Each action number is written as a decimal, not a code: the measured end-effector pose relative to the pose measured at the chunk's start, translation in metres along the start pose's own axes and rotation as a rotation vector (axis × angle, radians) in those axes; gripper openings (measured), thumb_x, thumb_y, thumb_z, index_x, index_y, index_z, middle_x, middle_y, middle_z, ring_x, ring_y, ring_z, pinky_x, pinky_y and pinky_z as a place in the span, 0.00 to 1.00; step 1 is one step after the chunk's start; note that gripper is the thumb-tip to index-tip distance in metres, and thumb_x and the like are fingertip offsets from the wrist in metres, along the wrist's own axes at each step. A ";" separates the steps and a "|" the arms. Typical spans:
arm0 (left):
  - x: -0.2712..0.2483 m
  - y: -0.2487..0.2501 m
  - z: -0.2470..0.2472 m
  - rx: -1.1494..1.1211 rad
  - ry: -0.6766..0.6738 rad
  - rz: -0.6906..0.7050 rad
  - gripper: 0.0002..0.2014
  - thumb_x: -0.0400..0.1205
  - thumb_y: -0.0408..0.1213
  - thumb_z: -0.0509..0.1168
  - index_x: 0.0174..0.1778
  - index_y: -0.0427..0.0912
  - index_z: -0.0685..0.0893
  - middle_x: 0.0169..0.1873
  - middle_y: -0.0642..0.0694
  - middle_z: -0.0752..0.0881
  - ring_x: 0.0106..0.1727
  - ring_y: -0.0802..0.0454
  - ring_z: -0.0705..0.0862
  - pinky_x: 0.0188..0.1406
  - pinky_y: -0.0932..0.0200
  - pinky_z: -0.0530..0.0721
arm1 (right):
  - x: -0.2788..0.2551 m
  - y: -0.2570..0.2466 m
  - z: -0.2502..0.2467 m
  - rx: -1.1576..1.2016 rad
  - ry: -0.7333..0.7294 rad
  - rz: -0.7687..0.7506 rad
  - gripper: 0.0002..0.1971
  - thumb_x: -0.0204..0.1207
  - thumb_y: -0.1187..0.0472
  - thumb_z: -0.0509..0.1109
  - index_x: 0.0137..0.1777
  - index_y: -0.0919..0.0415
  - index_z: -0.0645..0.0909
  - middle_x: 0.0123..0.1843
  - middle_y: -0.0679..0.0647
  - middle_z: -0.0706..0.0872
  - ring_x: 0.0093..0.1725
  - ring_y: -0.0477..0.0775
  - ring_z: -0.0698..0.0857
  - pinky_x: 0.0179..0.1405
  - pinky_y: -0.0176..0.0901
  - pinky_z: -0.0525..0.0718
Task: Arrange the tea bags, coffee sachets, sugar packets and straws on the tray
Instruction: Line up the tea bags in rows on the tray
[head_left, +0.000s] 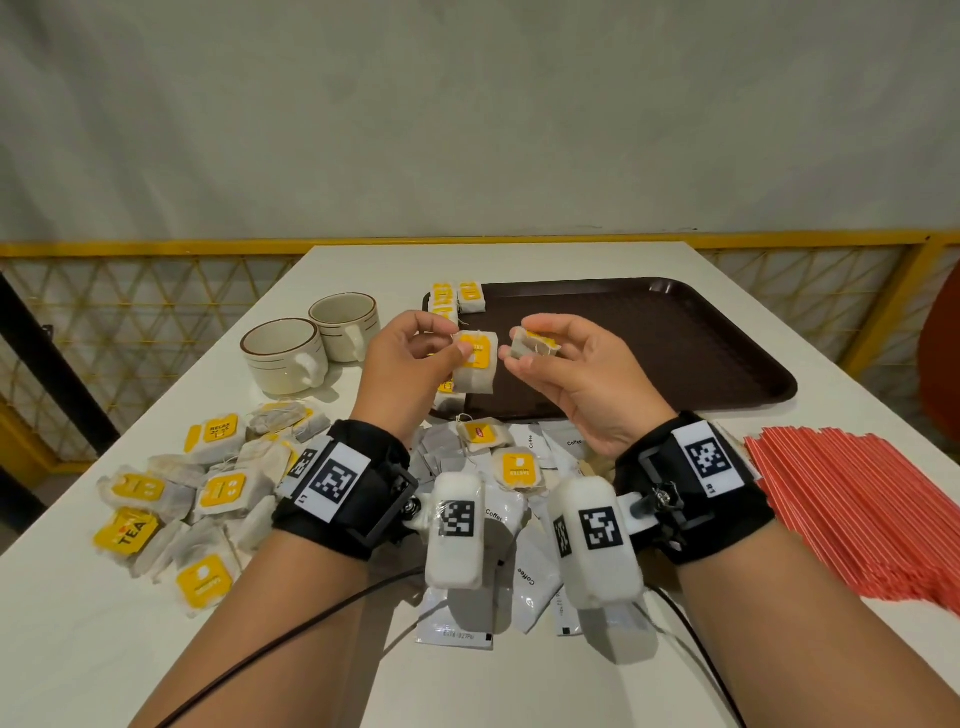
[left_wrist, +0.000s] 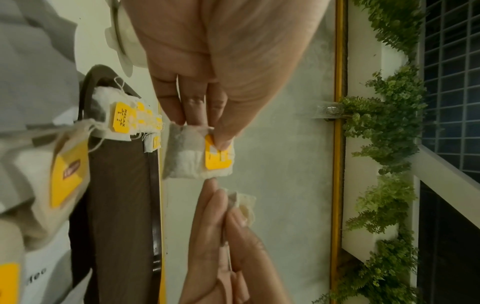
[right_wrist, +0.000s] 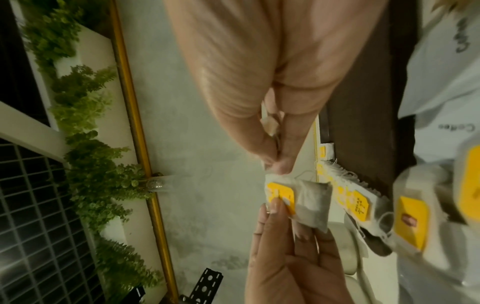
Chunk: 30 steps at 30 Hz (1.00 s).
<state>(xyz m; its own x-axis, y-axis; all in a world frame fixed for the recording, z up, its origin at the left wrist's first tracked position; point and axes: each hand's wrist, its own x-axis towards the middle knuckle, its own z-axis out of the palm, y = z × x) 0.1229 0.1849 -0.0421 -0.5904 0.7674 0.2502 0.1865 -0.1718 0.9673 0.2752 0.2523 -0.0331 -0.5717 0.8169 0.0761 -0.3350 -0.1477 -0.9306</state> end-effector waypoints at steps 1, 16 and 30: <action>0.000 0.000 0.000 0.002 -0.001 0.000 0.08 0.77 0.28 0.71 0.43 0.45 0.81 0.37 0.40 0.86 0.46 0.43 0.87 0.55 0.42 0.86 | 0.001 0.000 0.000 0.019 0.012 0.007 0.16 0.75 0.78 0.67 0.63 0.70 0.78 0.59 0.66 0.86 0.56 0.60 0.88 0.55 0.44 0.88; 0.001 -0.003 0.001 -0.053 0.031 0.028 0.10 0.75 0.28 0.74 0.40 0.44 0.80 0.36 0.44 0.86 0.44 0.48 0.87 0.48 0.50 0.87 | 0.004 0.002 -0.007 -0.424 0.118 -0.123 0.13 0.75 0.67 0.67 0.31 0.57 0.70 0.48 0.55 0.91 0.41 0.42 0.86 0.43 0.41 0.79; 0.002 -0.003 -0.002 -0.041 0.016 0.069 0.09 0.74 0.27 0.74 0.41 0.43 0.82 0.34 0.45 0.88 0.37 0.54 0.87 0.42 0.59 0.84 | 0.001 0.006 0.000 -0.415 -0.159 -0.186 0.14 0.71 0.78 0.72 0.50 0.59 0.82 0.46 0.55 0.87 0.46 0.49 0.86 0.55 0.47 0.86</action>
<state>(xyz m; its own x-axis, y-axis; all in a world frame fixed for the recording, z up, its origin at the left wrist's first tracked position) 0.1195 0.1862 -0.0441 -0.5895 0.7431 0.3168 0.1951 -0.2496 0.9485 0.2732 0.2521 -0.0383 -0.6488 0.7083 0.2783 -0.1337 0.2539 -0.9579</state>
